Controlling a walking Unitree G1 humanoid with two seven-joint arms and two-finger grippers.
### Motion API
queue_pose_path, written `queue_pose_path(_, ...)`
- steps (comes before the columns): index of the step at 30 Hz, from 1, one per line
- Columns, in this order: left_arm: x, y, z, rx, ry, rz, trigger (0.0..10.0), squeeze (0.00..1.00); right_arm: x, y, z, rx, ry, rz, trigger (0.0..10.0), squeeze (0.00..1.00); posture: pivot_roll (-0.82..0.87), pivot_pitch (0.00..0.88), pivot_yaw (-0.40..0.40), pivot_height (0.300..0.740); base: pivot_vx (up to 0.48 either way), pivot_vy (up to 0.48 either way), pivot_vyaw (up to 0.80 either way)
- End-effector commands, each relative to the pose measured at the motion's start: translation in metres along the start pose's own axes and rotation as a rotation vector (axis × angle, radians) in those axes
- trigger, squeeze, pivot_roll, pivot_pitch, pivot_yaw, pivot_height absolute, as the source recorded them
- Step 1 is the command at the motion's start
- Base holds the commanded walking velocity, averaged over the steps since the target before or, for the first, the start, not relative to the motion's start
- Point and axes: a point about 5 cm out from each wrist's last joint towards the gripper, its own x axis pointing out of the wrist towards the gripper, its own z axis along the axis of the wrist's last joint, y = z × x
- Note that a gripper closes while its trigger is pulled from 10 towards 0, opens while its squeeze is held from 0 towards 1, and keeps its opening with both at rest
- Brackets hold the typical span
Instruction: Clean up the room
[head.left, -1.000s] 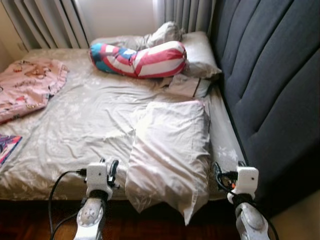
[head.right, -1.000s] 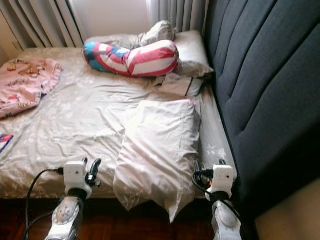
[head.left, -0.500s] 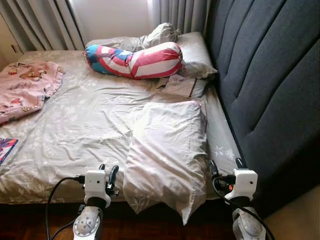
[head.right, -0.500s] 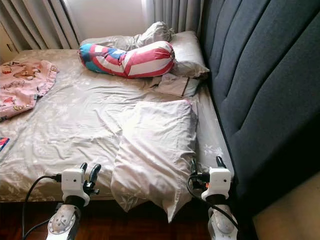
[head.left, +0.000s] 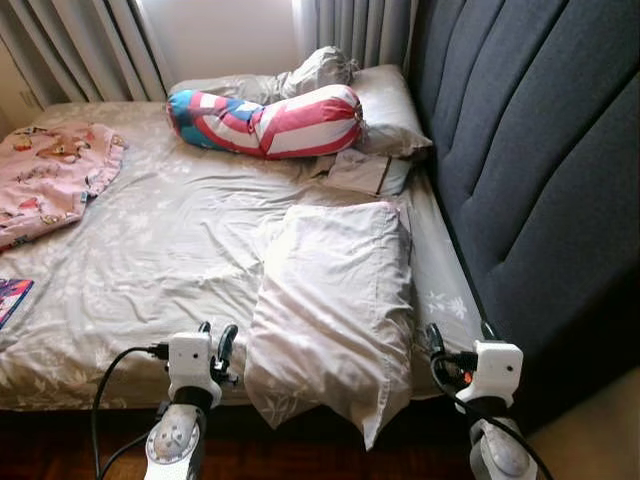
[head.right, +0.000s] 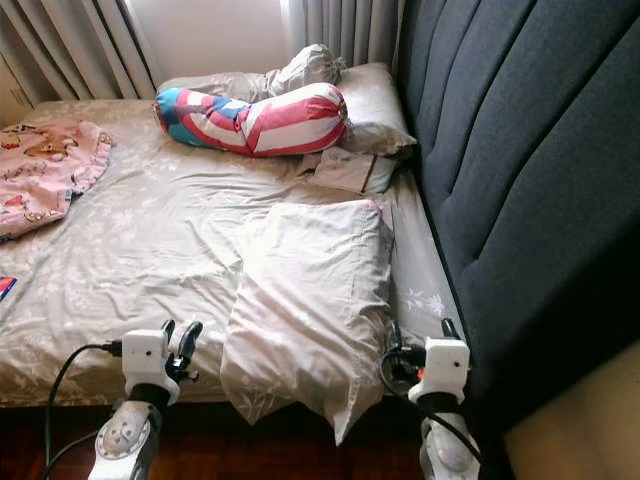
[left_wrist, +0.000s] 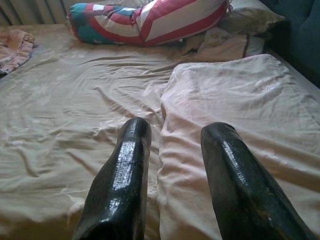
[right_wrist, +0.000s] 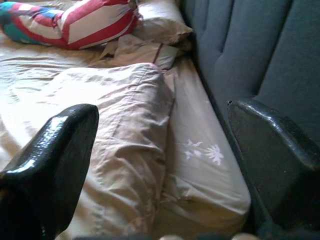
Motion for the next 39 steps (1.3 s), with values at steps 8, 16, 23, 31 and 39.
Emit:
queue_pose_path(8, -0.003, -0.001, 0.002, -0.010, 0.008, -0.006, 10.0, 0.00, -0.002, 0.000, 0.003, 0.016, 0.011, -0.012, 10.0, 0.00, -0.19, 0.063, 0.004, 0.740, 0.291, 0.000, 0.00)
queue_pose_path(16, 0.000, -0.003, 0.006, -0.015, 0.005, -0.015, 10.0, 0.00, -0.001, 0.001, 0.004, 0.017, 0.020, -0.014, 10.0, 0.00, -0.19, 0.081, 0.004, 0.740, 0.340, 0.000, 0.00)
queue_pose_path(23, 0.001, -0.005, 0.008, -0.018, 0.002, -0.025, 10.0, 0.00, 0.000, -0.001, 0.004, 0.020, 0.024, -0.026, 10.0, 0.00, -0.19, 0.085, 0.007, 0.740, 0.355, 0.000, 0.00)
queue_pose_path(31, 0.002, -0.005, 0.010, -0.020, 0.000, -0.028, 10.0, 0.00, 0.000, 0.001, 0.004, 0.023, 0.034, -0.026, 10.0, 0.00, -0.19, 0.088, 0.006, 0.740, 0.356, 0.000, 0.00)
queue_pose_path(39, 0.006, -0.006, 0.015, -0.011, 0.000, -0.029, 10.0, 0.00, 0.002, 0.001, 0.005, 0.024, 0.044, -0.019, 10.0, 0.00, -0.19, 0.087, 0.006, 0.740, 0.129, 0.000, 0.00)
